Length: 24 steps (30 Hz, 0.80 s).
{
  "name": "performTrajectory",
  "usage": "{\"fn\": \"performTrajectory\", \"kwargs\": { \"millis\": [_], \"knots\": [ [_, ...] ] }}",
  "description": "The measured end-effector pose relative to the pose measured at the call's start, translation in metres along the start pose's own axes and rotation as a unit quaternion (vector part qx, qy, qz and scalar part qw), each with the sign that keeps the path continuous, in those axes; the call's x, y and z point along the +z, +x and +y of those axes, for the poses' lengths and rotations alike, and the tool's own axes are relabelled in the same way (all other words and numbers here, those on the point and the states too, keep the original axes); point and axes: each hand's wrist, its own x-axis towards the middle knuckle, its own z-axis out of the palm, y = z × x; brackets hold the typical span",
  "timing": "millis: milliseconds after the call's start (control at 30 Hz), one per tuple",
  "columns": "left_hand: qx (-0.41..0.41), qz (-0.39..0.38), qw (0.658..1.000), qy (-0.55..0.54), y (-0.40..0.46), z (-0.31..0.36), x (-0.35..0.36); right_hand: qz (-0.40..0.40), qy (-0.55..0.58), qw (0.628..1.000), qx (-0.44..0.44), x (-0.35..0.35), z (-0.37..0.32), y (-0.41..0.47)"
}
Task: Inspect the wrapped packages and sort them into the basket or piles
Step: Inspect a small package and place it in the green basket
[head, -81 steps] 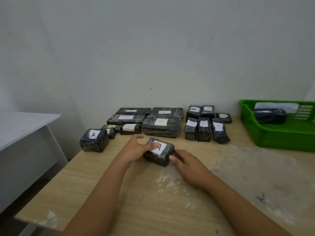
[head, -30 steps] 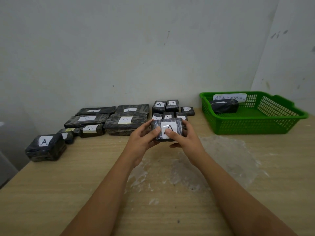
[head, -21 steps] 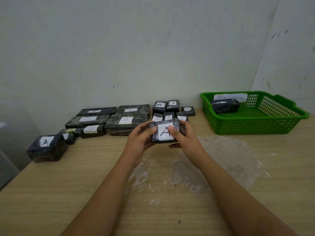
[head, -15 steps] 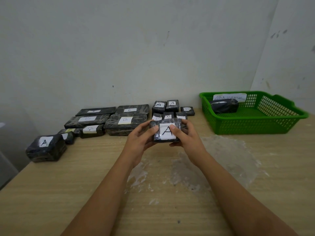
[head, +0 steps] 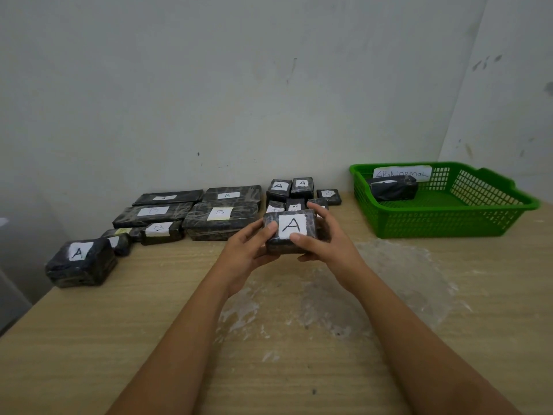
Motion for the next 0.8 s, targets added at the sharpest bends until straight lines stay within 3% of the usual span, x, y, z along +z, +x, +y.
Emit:
{"fn": "performTrajectory", "kwargs": {
  "millis": [167, 300, 400, 800],
  "knots": [
    [0.041, -0.021, 0.996, 0.076, 0.0008, -0.005, -0.0031, 0.042, 0.056, 0.997, 0.029, 0.0034, -0.0092, -0.0028],
    [0.053, 0.022, 0.996, 0.061, 0.0003, -0.0056, 0.0002, 0.022, -0.014, 0.997, 0.066, 0.0054, -0.0082, -0.0018],
    [0.034, 0.041, 0.998, 0.045, 0.002, -0.0058, -0.0002, -0.011, -0.073, 0.996, 0.044, 0.0028, -0.007, -0.0022],
    [0.024, 0.038, 0.998, 0.054, 0.0038, -0.0094, 0.0035, 0.024, -0.01, 0.999, 0.023, 0.0005, -0.0032, 0.0008]
  ]
}}
